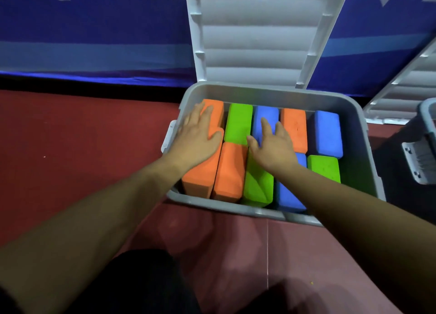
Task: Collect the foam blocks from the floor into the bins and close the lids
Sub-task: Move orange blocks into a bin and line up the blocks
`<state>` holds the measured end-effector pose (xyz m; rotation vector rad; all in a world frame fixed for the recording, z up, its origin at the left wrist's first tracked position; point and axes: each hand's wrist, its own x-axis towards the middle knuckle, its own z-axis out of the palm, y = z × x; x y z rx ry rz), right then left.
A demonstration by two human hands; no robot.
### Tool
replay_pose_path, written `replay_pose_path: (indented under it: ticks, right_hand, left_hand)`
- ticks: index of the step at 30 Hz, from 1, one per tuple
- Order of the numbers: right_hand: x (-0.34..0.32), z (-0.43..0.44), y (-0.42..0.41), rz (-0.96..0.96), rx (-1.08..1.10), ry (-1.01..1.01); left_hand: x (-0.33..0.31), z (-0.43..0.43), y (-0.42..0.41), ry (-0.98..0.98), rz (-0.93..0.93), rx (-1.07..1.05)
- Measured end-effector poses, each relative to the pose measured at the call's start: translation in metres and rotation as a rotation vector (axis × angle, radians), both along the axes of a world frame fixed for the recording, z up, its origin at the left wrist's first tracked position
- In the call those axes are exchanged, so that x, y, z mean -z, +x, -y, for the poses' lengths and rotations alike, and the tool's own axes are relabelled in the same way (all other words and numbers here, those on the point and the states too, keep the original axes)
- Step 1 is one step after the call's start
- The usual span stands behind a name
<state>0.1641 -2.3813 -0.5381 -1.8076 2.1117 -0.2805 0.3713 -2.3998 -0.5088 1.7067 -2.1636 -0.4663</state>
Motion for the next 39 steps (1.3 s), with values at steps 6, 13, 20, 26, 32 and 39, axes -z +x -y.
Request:
replay_pose_path:
  ticks: [6,13,20,26,32,39]
  right_hand:
    - [0.043,-0.005,-0.031,-0.224,-0.023,0.134]
    - [0.063,-0.010,-0.027,-0.321,-0.038,-0.014]
    - [0.065,-0.008,-0.022,-0.332,-0.045,-0.028]
    - [0.060,-0.010,-0.027,-0.324,-0.064,-0.006]
    - [0.055,-0.006,-0.027,-0.190,-0.093,0.022]
    - [0.051,-0.026,-0.092,-0.266,0.221,-0.029]
  left_hand:
    - [0.035,0.025,-0.021,0.006,0.303,0.057]
    - [0.052,0.031,0.019,0.046,0.222,0.080]
    - [0.053,0.025,0.013,-0.005,0.255,0.111]
    - [0.059,0.018,-0.006,-0.079,0.316,0.086]
    - [0.064,0.021,0.002,0.036,0.327,0.083]
    - [0.055,0.013,-0.001,0.189,0.175,-0.175]
